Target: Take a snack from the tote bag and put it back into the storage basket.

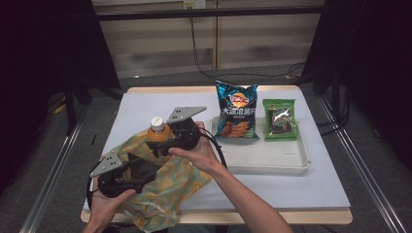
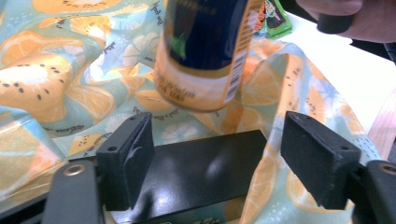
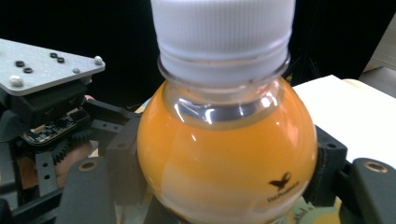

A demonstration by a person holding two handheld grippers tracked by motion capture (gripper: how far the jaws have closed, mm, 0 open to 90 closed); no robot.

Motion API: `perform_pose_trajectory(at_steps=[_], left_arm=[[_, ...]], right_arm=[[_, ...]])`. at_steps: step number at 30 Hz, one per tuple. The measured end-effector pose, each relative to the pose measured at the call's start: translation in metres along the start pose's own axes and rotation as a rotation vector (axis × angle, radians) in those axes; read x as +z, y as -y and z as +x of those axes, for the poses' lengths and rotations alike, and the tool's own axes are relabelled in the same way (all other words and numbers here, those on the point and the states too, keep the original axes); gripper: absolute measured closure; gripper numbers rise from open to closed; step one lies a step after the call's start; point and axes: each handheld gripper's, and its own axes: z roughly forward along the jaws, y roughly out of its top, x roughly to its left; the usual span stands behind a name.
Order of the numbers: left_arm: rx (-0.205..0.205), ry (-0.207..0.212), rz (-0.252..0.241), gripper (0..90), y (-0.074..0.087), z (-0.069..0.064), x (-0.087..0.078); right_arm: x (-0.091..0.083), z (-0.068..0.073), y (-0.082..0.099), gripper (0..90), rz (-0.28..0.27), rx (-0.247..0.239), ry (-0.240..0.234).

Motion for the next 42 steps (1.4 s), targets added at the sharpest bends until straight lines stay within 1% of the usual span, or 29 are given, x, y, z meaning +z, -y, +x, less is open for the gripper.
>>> perform_pose_trajectory(at_steps=[1, 2, 5, 6, 7, 9, 10, 12, 15, 16, 21, 25, 27, 28, 29, 30, 31, 32, 36, 37, 38, 41, 42], left_arm=[[0.0, 0.0, 0.0, 24.6, 0.0, 0.0, 0.0], [0.006, -0.002, -0.001, 24.6, 0.0, 0.0, 0.0], [0.003, -0.01, -0.006, 24.0, -0.001, 0.0, -0.001], [0.0, -0.014, -0.015, 21.1, -0.002, 0.0, -0.002], [-0.001, -0.025, -0.014, 20.3, -0.002, 0.0, -0.002], [-0.006, -0.018, -0.023, 17.7, -0.002, 0.0, -0.002], [-0.005, -0.035, -0.026, 17.7, -0.003, 0.0, -0.002], [0.004, -0.016, -0.03, 17.0, -0.003, 0.0, -0.001], [0.004, -0.023, -0.026, 13.2, -0.004, -0.001, -0.001], [0.004, -0.024, -0.029, 12.0, -0.004, -0.001, 0.0], [0.001, -0.013, -0.035, 9.1, -0.004, -0.001, -0.001], [-0.006, -0.025, -0.044, 8.6, -0.005, -0.001, 0.0], [-0.005, -0.023, -0.045, 7.8, -0.005, -0.001, 0.0], [-0.005, -0.019, -0.048, 7.7, -0.005, -0.001, -0.001], [-0.015, -0.005, -0.058, 7.3, -0.005, 0.0, -0.001], [-0.02, -0.003, -0.068, 7.0, -0.005, 0.0, -0.002], [-0.02, -0.003, -0.068, 7.0, -0.005, 0.0, -0.002], [-0.02, 0.009, -0.078, 7.0, -0.006, 0.0, -0.002], [-0.019, 0.005, -0.076, 6.0, -0.006, -0.001, -0.002], [-0.022, -0.005, -0.073, 5.9, -0.006, -0.001, -0.003], [-0.022, 0.004, -0.077, 6.0, -0.006, 0.0, -0.003], [-0.022, 0.0, -0.071, 6.5, -0.006, 0.0, -0.003], [-0.025, -0.013, -0.068, 6.5, -0.006, 0.0, -0.004]], right_arm=[[0.0, 0.0, 0.0, 30.7, 0.0, 0.0, 0.0], [-0.004, -0.001, -0.003, 30.8, -0.01, 0.003, -0.004], [-0.008, -0.003, -0.006, 30.8, -0.017, 0.006, -0.005], [-0.011, -0.003, -0.01, 30.8, -0.022, 0.0, -0.004], [-0.013, -0.003, -0.012, 30.8, -0.024, -0.001, -0.006], [-0.014, -0.003, -0.013, 30.7, -0.025, -0.006, -0.004], [-0.017, -0.003, -0.016, 30.8, -0.028, -0.013, -0.007], [-0.019, -0.002, -0.018, 30.8, -0.03, -0.017, -0.009], [-0.022, -0.002, -0.02, 30.8, -0.038, -0.014, -0.012], [-0.026, -0.005, -0.02, 30.8, -0.053, 0.002, -0.024], [-0.033, -0.008, -0.023, 30.8, -0.054, -0.002, -0.017], [-0.042, -0.011, -0.026, 30.8, -0.065, -0.006, -0.005], [-0.048, -0.012, -0.027, 30.8, -0.069, -0.004, 0.006], [-0.052, -0.013, -0.027, 30.8, -0.068, -0.01, 0.01], [-0.055, -0.013, -0.027, 30.8, -0.069, -0.009, 0.014], [-0.059, -0.014, -0.028, 30.8, -0.069, -0.011, 0.025], [-0.062, -0.014, -0.028, 30.8, -0.073, -0.012, 0.032], [-0.066, -0.015, -0.028, 30.8, -0.077, -0.014, 0.034], [-0.078, -0.02, -0.026, 30.8, -0.074, -0.014, 0.054], [-0.082, -0.021, -0.025, 30.8, -0.07, -0.012, 0.063], [-0.085, -0.022, -0.024, 30.8, -0.071, -0.013, 0.068], [-0.093, -0.024, -0.021, 30.8, -0.072, -0.006, 0.087], [-0.096, -0.025, -0.021, 30.8, -0.074, -0.004, 0.093]])
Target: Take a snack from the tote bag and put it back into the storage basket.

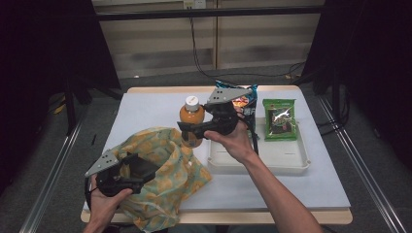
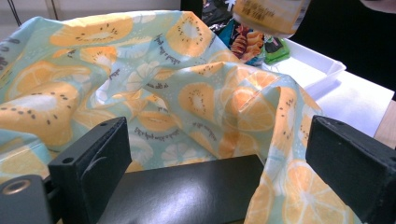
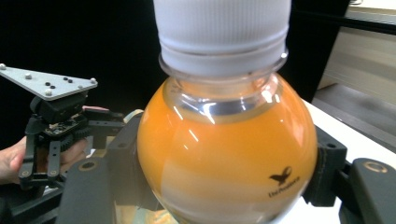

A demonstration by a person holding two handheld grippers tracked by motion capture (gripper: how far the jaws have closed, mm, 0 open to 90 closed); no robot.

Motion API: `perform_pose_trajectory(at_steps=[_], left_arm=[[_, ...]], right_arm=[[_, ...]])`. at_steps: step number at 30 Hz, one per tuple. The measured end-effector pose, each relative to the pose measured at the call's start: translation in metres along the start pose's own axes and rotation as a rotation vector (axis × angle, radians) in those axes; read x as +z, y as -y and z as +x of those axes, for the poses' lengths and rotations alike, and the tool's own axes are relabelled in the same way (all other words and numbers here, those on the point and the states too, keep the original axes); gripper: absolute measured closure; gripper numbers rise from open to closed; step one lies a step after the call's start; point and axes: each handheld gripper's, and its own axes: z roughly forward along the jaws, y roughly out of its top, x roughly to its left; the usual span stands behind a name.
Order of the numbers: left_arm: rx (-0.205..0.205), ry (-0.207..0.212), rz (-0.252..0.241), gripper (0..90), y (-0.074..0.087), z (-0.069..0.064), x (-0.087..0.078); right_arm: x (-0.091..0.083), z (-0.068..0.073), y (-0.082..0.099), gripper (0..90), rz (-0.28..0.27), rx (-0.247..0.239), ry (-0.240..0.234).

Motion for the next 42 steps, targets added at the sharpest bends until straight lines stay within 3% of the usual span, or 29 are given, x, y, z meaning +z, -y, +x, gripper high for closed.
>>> perform_pose_trajectory(at_steps=[6, 13, 21, 24, 42], left_arm=[[0.004, -0.001, -0.001, 6.1, 0.0, -0.001, -0.001], [0.01, 0.008, 0.0, 6.5, 0.0, -0.001, -0.001], [0.017, -0.008, 0.006, 6.6, 0.0, -0.003, -0.001], [0.02, 0.006, 0.002, 6.6, 0.0, -0.002, 0.0], [0.029, -0.001, 0.009, 6.6, 0.0, -0.003, 0.001]], right_arm=[[-0.015, -0.007, 0.006, 30.8, -0.005, 0.011, 0.028], [-0.027, -0.015, 0.016, 30.8, 0.036, 0.004, 0.058], [-0.045, -0.027, 0.03, 30.8, 0.028, 0.032, 0.095], [-0.05, -0.031, 0.038, 30.8, 0.034, 0.041, 0.105], [-0.06, -0.046, 0.08, 30.8, 0.077, 0.091, 0.143]])
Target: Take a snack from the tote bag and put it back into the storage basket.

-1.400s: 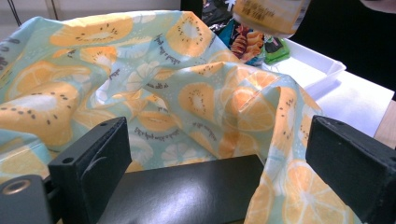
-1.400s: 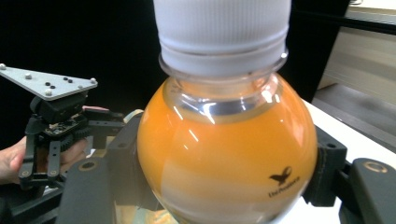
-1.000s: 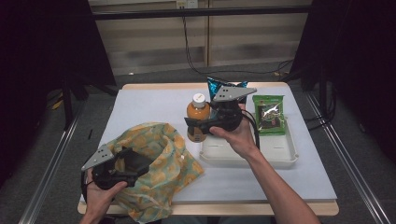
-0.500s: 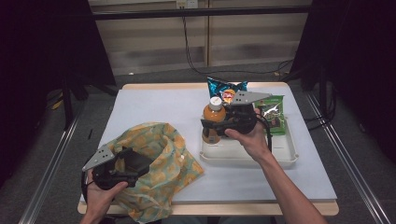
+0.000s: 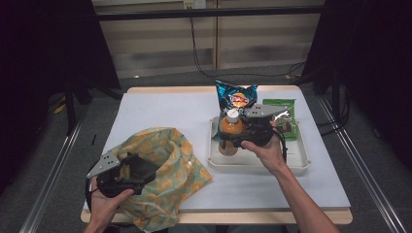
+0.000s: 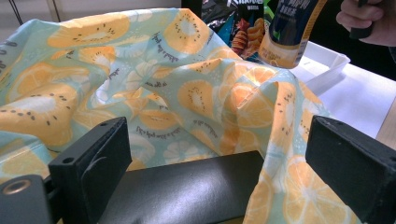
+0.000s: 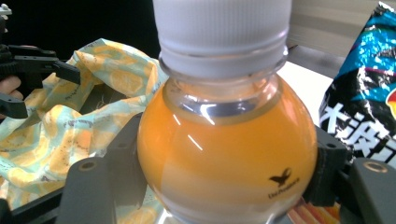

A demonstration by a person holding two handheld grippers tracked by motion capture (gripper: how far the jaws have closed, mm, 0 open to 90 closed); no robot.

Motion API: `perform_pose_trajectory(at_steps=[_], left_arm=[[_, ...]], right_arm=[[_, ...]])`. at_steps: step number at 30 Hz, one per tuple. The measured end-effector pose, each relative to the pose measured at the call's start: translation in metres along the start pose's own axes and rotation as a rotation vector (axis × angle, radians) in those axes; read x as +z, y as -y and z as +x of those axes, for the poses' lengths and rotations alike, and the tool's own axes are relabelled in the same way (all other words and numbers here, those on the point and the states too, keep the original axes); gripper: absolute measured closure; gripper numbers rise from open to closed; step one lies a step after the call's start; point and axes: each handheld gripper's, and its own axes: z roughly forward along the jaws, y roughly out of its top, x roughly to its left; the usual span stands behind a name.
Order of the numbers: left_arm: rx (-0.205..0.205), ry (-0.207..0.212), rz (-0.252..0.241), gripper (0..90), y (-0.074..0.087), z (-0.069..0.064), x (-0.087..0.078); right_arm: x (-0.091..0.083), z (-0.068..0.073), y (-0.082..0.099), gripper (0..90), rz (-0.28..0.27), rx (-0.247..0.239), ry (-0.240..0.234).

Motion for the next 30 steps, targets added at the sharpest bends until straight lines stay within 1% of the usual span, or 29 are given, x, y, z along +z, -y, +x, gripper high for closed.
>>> perform_pose_trajectory(at_steps=[2, 3, 4, 6, 8, 9, 12, 13, 14, 18, 22, 23, 25, 28, 30], left_arm=[[-0.001, -0.006, 0.002, 6.6, 0.0, -0.001, 0.0], [0.005, -0.01, 0.003, 6.6, 0.0, 0.0, -0.001], [0.007, -0.001, 0.001, 6.6, 0.0, 0.0, -0.001], [0.004, -0.005, 0.002, 6.6, 0.0, 0.0, -0.001], [0.002, 0.002, -0.001, 6.6, 0.0, 0.0, 0.0], [-0.001, -0.004, 0.002, 6.6, 0.0, -0.001, 0.0], [0.003, -0.005, 0.002, 6.6, 0.0, -0.001, 0.0], [0.002, -0.015, 0.007, 6.6, 0.0, -0.001, 0.0], [0.002, -0.009, 0.006, 6.6, 0.0, -0.001, 0.001], [0.004, -0.011, 0.008, 6.6, 0.0, -0.001, 0.001], [0.005, -0.012, 0.007, 6.6, 0.0, -0.001, 0.001], [0.005, -0.003, 0.005, 6.6, 0.001, -0.001, 0.001], [0.005, -0.004, 0.005, 6.6, 0.0, -0.001, 0.001], [0.006, -0.011, 0.005, 6.7, 0.0, -0.001, 0.001], [0.006, -0.009, 0.004, 6.7, 0.0, -0.001, 0.001]], right_arm=[[0.0, -0.001, 0.003, 30.8, 0.011, -0.004, -0.001], [0.0, -0.001, 0.004, 30.8, 0.012, -0.008, -0.002], [0.0, -0.001, 0.006, 30.8, 0.015, -0.006, -0.003], [0.0, -0.003, 0.011, 30.8, 0.02, 0.001, -0.001], [0.0, -0.005, 0.015, 30.8, 0.026, -0.001, 0.003], [0.0, -0.005, 0.017, 30.7, 0.028, 0.003, 0.001], [0.002, -0.006, 0.024, 30.7, 0.037, 0.007, -0.002], [0.003, -0.007, 0.026, 30.7, 0.041, 0.005, -0.008], [0.003, -0.007, 0.027, 30.7, 0.045, 0.005, -0.005], [0.006, -0.009, 0.035, 30.7, 0.052, 0.01, -0.008], [0.008, -0.009, 0.041, 30.6, 0.066, 0.008, -0.01], [0.008, -0.009, 0.042, 30.6, 0.067, 0.006, -0.009], [0.009, -0.01, 0.044, 30.6, 0.068, 0.007, -0.012], [0.012, -0.01, 0.049, 30.6, 0.082, 0.006, -0.016], [0.011, -0.009, 0.049, 30.5, 0.078, 0.003, -0.018]])
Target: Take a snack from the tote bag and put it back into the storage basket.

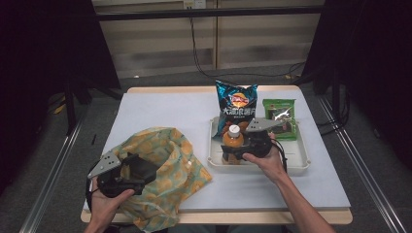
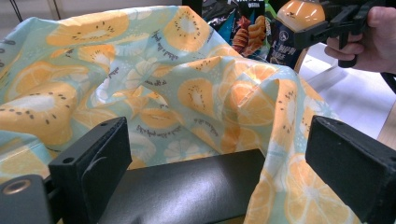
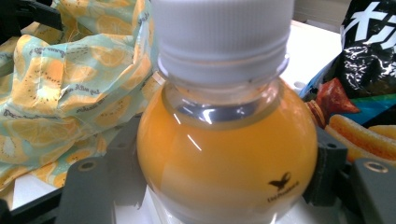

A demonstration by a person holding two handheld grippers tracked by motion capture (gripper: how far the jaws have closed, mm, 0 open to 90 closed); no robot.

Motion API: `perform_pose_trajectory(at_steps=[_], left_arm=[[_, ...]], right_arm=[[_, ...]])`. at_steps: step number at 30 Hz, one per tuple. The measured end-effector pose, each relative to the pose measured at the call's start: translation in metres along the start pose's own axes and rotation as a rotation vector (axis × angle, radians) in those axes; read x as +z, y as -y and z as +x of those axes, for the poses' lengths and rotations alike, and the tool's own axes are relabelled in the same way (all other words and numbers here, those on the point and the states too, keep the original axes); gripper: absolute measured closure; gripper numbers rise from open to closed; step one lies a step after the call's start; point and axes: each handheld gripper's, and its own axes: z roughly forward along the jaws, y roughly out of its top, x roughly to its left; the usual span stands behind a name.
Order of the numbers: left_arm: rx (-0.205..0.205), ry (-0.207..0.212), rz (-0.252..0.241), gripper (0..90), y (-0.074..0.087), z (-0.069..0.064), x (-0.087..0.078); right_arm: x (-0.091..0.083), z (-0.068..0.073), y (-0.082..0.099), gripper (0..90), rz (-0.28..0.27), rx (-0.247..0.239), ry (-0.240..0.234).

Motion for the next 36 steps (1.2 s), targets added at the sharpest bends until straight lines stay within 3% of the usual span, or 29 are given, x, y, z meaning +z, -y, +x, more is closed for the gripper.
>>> perform_pose_trajectory(at_steps=[5, 16, 20, 24, 33, 34, 36], left_arm=[[0.003, 0.01, -0.003, 6.8, 0.0, 0.0, -0.001], [0.007, -0.003, 0.007, 6.8, 0.0, 0.0, -0.001], [0.003, 0.002, -0.005, 6.9, 0.0, -0.001, -0.002], [0.002, -0.003, -0.006, 7.0, 0.0, -0.001, -0.002], [0.006, -0.002, -0.001, 7.0, -0.001, -0.003, -0.001], [0.008, -0.011, 0.002, 7.0, -0.001, -0.002, -0.002], [0.004, -0.01, 0.0, 7.0, -0.001, -0.002, -0.002]], right_arm=[[-0.001, 0.004, 0.001, 30.1, 0.01, -0.03, 0.004], [-0.003, 0.009, 0.002, 25.6, 0.001, -0.01, 0.034], [-0.005, 0.018, 0.002, 20.2, -0.032, 0.016, 0.108], [-0.006, 0.024, 0.005, 19.2, -0.026, 0.038, 0.153], [-0.007, 0.034, 0.008, 19.7, -0.059, 0.088, 0.261], [-0.008, 0.037, 0.009, 21.2, -0.064, 0.105, 0.302], [-0.008, 0.037, 0.01, 20.9, -0.07, 0.114, 0.32]])
